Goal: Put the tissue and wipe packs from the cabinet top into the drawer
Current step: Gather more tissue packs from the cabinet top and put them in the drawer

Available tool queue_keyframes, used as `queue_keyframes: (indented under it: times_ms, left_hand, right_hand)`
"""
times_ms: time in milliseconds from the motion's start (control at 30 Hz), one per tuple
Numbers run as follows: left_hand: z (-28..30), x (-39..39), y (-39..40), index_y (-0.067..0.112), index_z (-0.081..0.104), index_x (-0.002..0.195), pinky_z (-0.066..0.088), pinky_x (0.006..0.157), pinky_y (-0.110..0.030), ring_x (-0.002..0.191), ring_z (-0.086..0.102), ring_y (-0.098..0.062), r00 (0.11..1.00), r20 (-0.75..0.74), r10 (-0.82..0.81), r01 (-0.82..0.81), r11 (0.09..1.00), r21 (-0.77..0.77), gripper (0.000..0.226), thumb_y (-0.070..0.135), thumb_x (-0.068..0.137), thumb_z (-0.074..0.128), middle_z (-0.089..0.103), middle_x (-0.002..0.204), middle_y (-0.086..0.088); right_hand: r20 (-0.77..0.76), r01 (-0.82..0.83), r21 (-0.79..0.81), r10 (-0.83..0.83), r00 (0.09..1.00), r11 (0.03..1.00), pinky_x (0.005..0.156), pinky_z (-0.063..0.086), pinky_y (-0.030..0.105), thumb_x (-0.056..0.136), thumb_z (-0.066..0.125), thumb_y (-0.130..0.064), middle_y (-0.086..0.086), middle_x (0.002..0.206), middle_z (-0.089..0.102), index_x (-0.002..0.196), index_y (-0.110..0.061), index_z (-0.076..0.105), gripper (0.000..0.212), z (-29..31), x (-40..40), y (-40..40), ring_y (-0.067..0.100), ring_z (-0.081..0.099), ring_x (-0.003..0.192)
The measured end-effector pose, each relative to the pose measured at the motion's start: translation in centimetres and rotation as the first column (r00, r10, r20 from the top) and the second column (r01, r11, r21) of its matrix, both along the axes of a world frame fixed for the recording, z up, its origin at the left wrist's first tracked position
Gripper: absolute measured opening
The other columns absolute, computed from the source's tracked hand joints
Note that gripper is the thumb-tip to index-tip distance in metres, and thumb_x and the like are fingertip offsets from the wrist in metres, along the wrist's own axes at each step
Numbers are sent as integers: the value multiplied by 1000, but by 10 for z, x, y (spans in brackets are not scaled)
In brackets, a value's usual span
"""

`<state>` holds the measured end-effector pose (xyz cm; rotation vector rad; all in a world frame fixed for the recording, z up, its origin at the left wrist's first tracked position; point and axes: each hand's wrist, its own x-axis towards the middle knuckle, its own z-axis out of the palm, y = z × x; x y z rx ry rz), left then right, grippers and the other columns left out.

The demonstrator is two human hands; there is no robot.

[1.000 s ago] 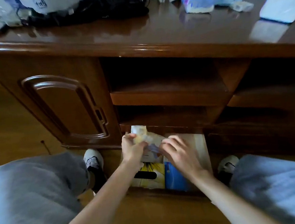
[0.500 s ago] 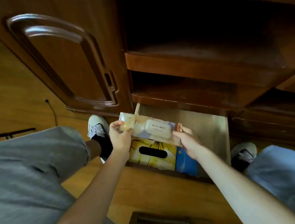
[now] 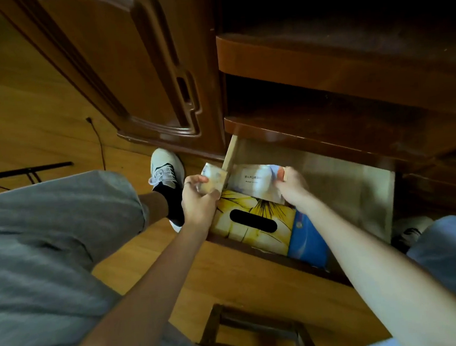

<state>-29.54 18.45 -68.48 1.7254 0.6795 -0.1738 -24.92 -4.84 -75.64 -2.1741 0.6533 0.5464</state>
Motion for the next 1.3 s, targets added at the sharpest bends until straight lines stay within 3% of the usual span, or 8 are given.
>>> queue_keyframes:
  times_ms: [100, 233, 433, 600, 833, 967, 1133, 1300]
  left_hand:
    - [1, 0, -2, 26, 53, 92, 55, 84, -51, 84, 59, -14, 1000, -5, 11, -11, 1000, -22, 33, 10, 66, 67, 60, 98, 4]
    - [3, 1, -6, 29, 53, 91, 57, 84, -55, 90, 65, -23, 999, -9, -34, 34, 999, -4, 33, 15, 65, 67, 64, 101, 0]
    - [5, -2, -18, 28, 56, 92, 54, 84, -59, 97, 67, -36, 994, -26, -102, 101, 994, -36, 27, 18, 69, 65, 67, 104, -6]
    - [6, -3, -28, 23, 53, 99, 55, 80, -51, 94, 68, -30, 980, 28, -198, 197, 980, 35, 23, 5, 86, 58, 67, 101, -4]
    - [3, -12, -53, 31, 44, 100, 62, 76, -45, 89, 69, -7, 952, 39, -305, 303, 952, 46, 45, 16, 75, 79, 64, 103, 5]
    - [4, -14, -65, 31, 57, 93, 61, 68, -36, 79, 72, -10, 932, 34, -361, 353, 925, 140, 32, 30, 71, 80, 71, 88, 8]
    - [14, -13, -80, 13, 56, 99, 54, 60, -17, 83, 73, -11, 918, 52, -394, 388, 917, 92, 18, 11, 88, 70, 72, 92, 2]
    - [10, -10, -97, 8, 44, 80, 38, 51, -9, 53, 48, 3, 894, 67, -443, 432, 892, 130, 30, 7, 82, 73, 49, 69, -1]
  right_hand:
    - [-98, -119, -197, 101, 990, 973, 89, 55, 47, 95, 67, -26, 13, 128, 60, 132, -12, 49, 44, -9, 10, -3, 32, 62, 112]
    - [-50, -286, -513, 305, 951, 809, 93, 49, 43, 87, 77, -25, 12, 133, 55, 129, -21, 53, 49, -23, 4, -7, 34, 51, 122]
    - [-142, -563, -507, 581, 802, 653, 99, 35, 41, 88, 64, -60, -4, 135, 61, 134, -37, 62, 51, -33, -3, -30, 29, 45, 125]
    - [117, -193, -368, 251, 961, 910, 105, 37, 42, 96, 65, -31, 0, 135, 67, 143, -34, 54, 48, -19, -9, -49, 29, 46, 132]
    - [-150, -233, -179, 207, 967, 956, 90, 53, 38, 99, 64, -27, 4, 130, 66, 144, -27, 53, 46, -14, -48, -101, 22, 63, 109]
    - [-85, -257, -275, 243, 966, 926, 82, 56, 36, 93, 70, -29, 0, 108, 72, 114, -25, 69, 21, -12, -54, -101, 16, 64, 94]
    - [62, -70, -283, 91, 994, 957, 64, 47, 29, 95, 68, -33, -3, 107, 61, 124, -25, 51, 35, -4, -60, -100, 14, 60, 88]
    - [202, 196, 227, -243, 949, 954, 66, 53, 23, 92, 73, -26, 1, 115, 63, 133, -22, 46, 50, 14, -62, -98, 10, 67, 88]
